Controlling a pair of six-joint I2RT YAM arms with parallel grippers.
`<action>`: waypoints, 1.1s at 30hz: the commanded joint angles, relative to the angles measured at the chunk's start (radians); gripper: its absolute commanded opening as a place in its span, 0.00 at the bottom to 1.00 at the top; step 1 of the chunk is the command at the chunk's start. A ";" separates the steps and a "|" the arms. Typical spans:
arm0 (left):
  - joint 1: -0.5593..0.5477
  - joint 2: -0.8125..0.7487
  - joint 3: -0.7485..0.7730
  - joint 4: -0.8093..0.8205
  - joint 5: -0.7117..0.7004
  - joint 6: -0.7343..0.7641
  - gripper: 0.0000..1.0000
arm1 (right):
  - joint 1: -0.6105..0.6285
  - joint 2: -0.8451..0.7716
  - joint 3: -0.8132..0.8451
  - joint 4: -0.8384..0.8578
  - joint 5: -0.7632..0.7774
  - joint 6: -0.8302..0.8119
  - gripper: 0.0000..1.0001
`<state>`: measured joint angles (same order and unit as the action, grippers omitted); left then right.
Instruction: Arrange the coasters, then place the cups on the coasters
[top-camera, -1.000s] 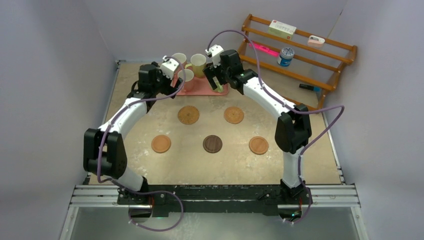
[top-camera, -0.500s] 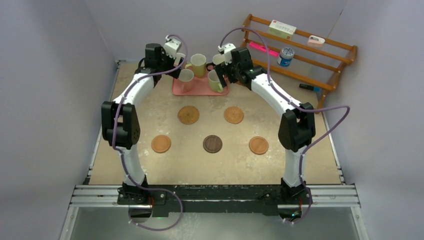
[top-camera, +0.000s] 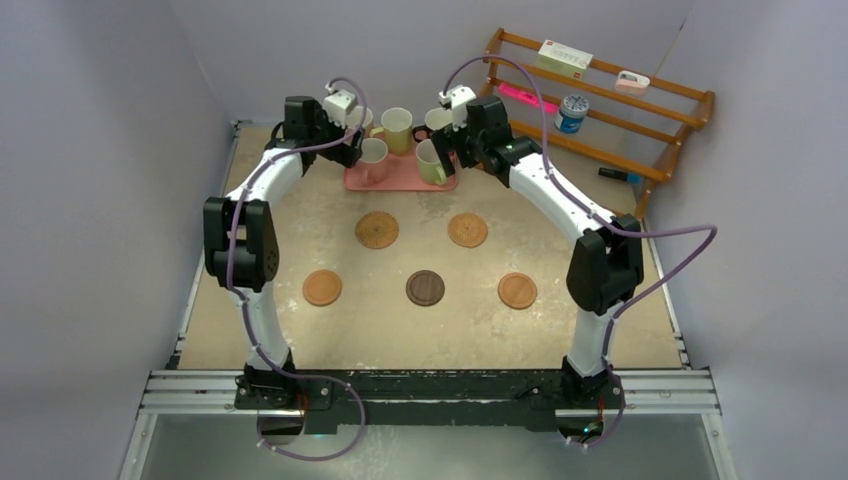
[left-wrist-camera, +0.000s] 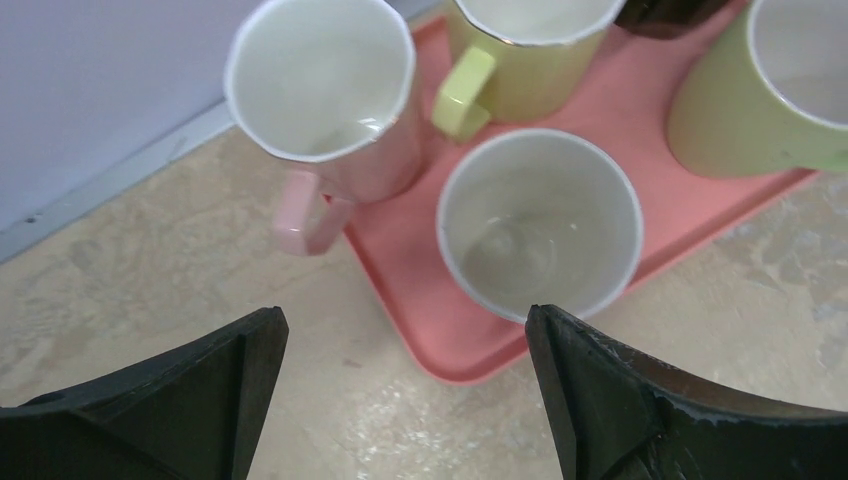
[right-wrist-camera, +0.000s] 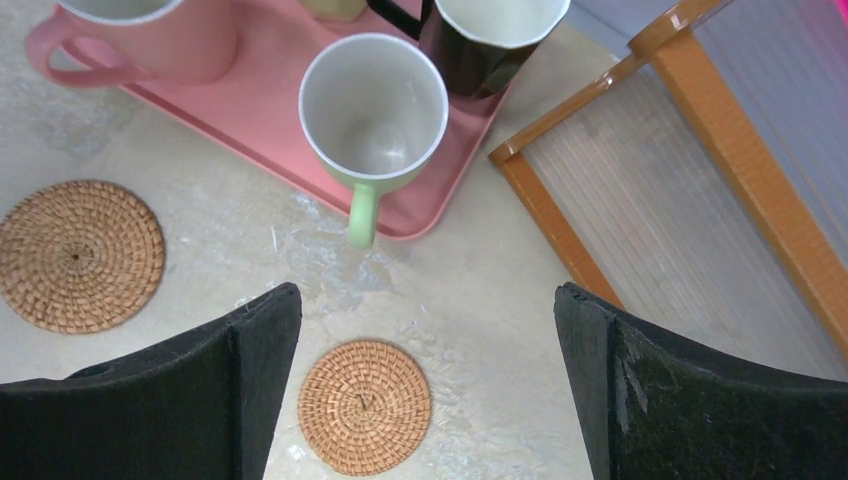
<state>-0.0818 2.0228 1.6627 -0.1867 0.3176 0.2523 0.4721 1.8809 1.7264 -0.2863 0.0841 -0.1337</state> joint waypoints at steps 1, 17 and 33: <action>-0.009 -0.093 -0.046 0.050 0.071 -0.011 0.97 | 0.004 0.022 0.009 0.011 -0.006 0.013 0.98; 0.052 0.090 0.251 -0.028 0.027 0.059 0.97 | 0.003 -0.120 -0.164 0.036 -0.012 -0.025 0.98; 0.066 0.259 0.473 -0.152 0.105 0.099 0.92 | 0.004 -0.250 -0.320 0.084 -0.016 -0.052 0.98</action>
<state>-0.0257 2.2902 2.0861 -0.3309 0.3626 0.3359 0.4721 1.6444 1.4094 -0.2329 0.0681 -0.1818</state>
